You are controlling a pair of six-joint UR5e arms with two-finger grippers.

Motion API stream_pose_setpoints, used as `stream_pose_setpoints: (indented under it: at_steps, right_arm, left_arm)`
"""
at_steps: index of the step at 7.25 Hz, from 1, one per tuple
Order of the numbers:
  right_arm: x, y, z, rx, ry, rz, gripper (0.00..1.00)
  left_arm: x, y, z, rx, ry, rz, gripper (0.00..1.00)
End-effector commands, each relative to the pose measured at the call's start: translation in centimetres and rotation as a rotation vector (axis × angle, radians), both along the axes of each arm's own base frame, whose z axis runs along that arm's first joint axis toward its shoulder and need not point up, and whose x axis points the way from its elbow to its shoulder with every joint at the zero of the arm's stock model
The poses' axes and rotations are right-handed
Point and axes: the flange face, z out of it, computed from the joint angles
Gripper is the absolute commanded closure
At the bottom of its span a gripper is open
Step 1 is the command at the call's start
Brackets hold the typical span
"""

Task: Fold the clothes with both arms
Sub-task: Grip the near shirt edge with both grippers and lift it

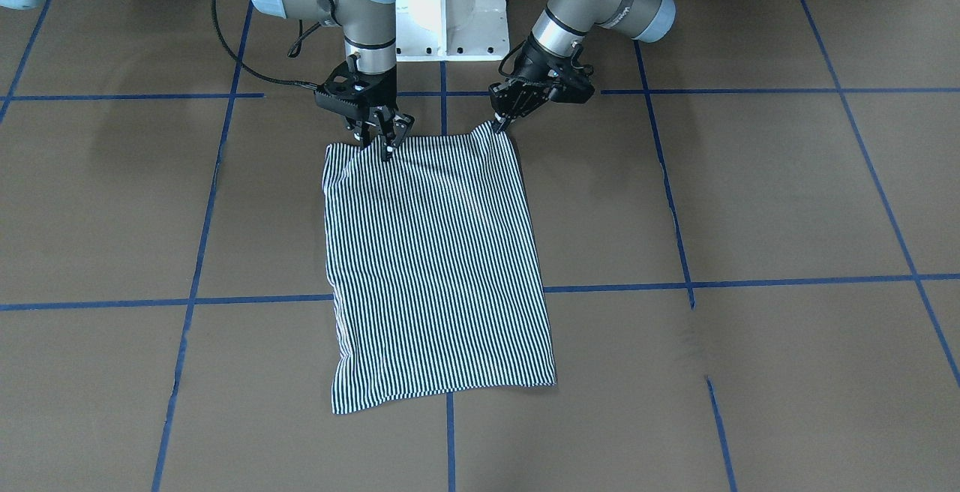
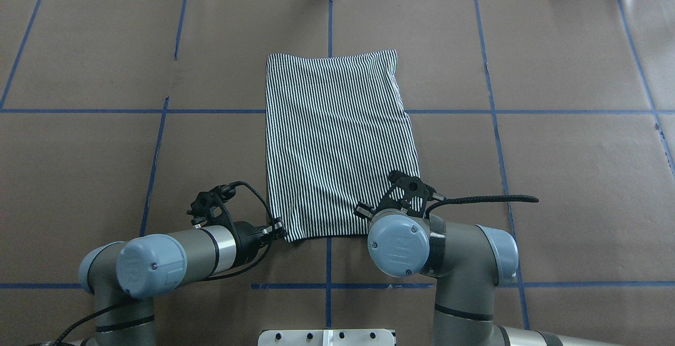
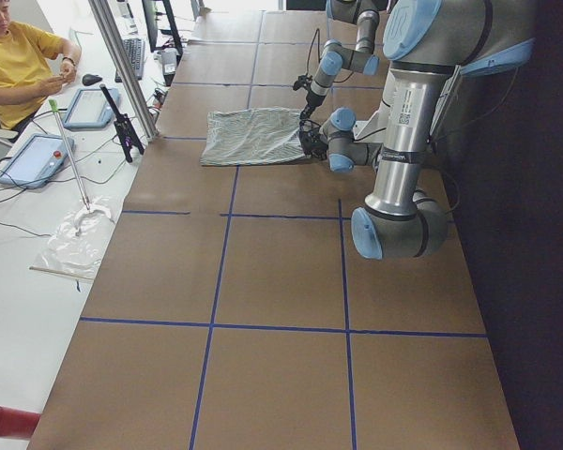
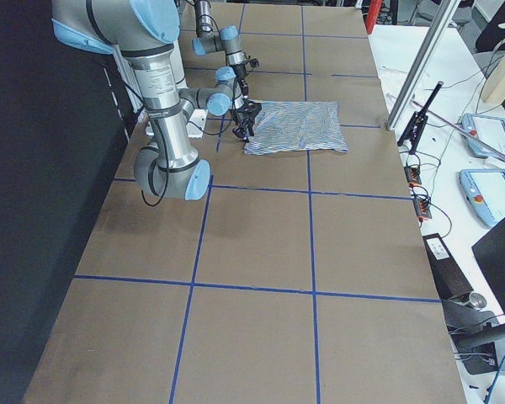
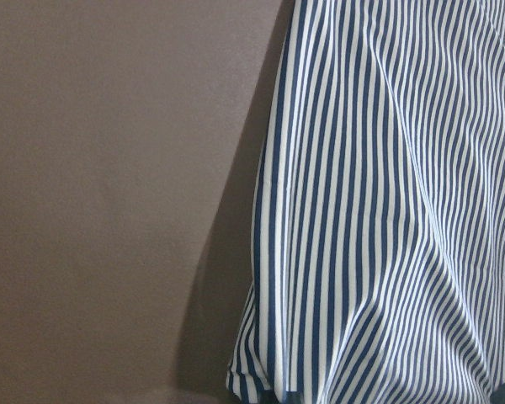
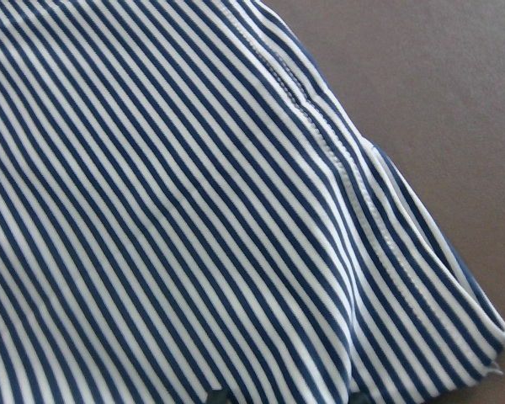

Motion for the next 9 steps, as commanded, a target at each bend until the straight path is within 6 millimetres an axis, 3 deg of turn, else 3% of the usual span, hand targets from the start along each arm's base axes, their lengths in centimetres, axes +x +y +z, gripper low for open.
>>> stream_pose_setpoints:
  at_steps: [1,3,4,5,6,8,9]
  right_arm:
    - [0.1,-0.3,-0.4,0.0,-0.01,0.012,1.0]
    - [0.2,-0.5,-0.5,-0.007,-0.02,0.029,1.0]
    - [0.7,-0.5,-1.4,-0.004,-0.038,0.033,1.0]
    - [2.9,-0.4,-3.7,0.007,-0.089,0.038,1.0]
    - [5.8,0.6,-6.2,0.006,-0.108,0.038,1.0]
    - [12.0,6.2,-11.9,-0.034,-0.161,0.008,1.0]
    - [13.4,7.3,-12.8,-0.051,-0.159,0.005,1.0]
  left_arm:
    - [0.0,0.0,0.0,0.0,0.002,0.0,1.0]
    - [0.0,0.0,0.0,0.0,0.002,0.0,1.0]
    - [-1.0,-0.1,-0.8,0.007,0.018,-0.001,1.0]
    - [-4.7,0.7,-2.8,0.01,0.027,0.024,1.0]
    - [-9.3,2.1,-6.0,0.003,0.01,0.048,1.0]
    - [-15.5,4.2,-12.0,-0.013,-0.016,0.078,1.0]
    - [-17.2,5.1,-13.3,-0.028,-0.03,0.113,1.0]
